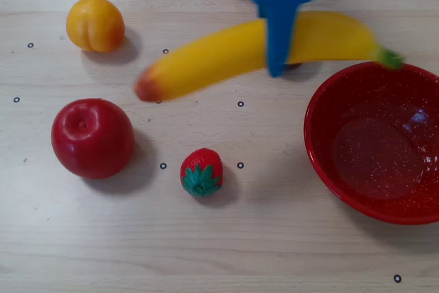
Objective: Put the banana in the red bowl.
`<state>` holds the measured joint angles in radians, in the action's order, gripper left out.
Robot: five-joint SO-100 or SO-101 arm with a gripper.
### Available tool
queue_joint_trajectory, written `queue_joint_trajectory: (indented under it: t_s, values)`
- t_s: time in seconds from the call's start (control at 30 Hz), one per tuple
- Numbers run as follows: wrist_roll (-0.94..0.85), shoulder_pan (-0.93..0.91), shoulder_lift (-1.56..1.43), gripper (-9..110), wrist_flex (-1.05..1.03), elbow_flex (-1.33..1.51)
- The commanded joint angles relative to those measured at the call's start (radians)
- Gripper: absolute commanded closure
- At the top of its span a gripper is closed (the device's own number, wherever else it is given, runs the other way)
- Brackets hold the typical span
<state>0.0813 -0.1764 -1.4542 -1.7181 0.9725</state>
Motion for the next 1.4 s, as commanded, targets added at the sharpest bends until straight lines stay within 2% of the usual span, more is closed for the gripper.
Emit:
queue_joint_trajectory:
  t_s: [0.0,0.13,0.47,0.8,0.93,1.2,1.3,1.37]
  values:
    - [0.011,-0.066,-0.146,101,0.071,-0.052]
    - [0.018,-0.164,-0.138,101,0.146,-0.032]
    - [-0.012,-0.344,-0.015,101,0.186,0.035]
    - [-0.049,-0.347,0.161,101,0.305,0.130]
    - [-0.063,-0.345,0.238,86,0.261,0.058]
    - [-0.097,-0.342,0.230,76,0.258,0.012]
    - [-0.115,-0.339,0.192,77,0.235,-0.020]
    - [-0.126,-0.331,0.155,82,0.224,-0.043]
